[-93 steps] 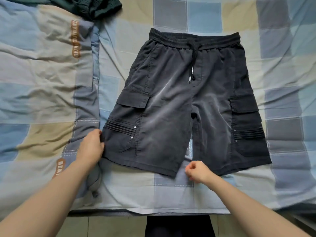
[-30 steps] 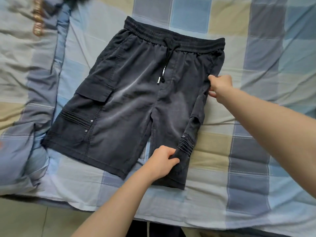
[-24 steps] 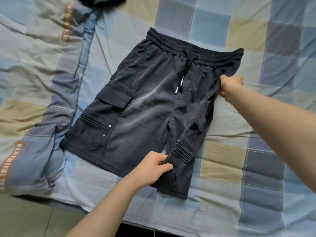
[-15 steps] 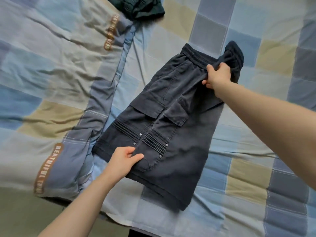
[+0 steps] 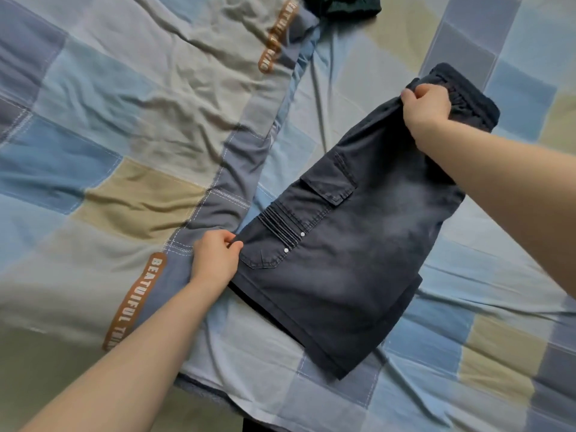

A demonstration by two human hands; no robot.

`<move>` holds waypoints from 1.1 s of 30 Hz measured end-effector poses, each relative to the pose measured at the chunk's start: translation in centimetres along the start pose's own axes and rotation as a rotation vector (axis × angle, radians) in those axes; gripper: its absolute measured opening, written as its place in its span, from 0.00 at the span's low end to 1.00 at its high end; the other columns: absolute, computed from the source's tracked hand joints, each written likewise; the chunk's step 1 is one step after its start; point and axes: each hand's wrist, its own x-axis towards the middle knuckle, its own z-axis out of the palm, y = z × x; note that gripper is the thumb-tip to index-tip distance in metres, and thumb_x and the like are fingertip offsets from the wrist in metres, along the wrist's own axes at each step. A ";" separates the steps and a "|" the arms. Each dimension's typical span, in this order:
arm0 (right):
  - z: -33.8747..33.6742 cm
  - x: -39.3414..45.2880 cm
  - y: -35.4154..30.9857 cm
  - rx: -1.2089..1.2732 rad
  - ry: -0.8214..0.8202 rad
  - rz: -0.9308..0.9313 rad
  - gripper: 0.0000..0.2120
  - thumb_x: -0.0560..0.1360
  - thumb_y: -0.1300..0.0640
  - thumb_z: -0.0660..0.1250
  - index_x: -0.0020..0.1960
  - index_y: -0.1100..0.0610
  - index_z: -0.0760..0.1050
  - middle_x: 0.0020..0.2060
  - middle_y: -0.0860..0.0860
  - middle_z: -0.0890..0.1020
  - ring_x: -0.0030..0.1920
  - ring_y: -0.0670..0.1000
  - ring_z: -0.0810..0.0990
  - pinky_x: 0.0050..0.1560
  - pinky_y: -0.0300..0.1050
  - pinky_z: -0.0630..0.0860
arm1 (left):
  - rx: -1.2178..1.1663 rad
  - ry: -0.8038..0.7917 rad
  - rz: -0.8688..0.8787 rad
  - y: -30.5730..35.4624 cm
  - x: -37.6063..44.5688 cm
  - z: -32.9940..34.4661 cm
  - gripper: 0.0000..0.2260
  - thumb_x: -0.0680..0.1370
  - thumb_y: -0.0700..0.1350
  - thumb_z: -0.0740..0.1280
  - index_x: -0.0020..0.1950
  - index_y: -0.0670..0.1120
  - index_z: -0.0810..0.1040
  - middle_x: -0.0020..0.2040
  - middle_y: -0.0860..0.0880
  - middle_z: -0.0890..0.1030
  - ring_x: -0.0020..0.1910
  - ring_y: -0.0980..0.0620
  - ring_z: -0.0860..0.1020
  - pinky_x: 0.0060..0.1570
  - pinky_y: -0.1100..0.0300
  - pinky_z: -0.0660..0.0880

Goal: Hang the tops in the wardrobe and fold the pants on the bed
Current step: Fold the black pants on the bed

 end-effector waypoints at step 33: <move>-7.3 -30.6 24.5 0.658 -0.293 0.470 0.09 0.77 0.58 0.67 0.58 0.54 0.76 0.56 0.53 0.82 0.56 0.51 0.81 0.58 0.49 0.76 | -0.732 -0.621 -0.380 -1.0 -4.7 1.6 0.13 0.72 0.30 0.67 0.56 0.37 0.78 0.55 0.39 0.83 0.45 0.46 0.85 0.41 0.57 0.82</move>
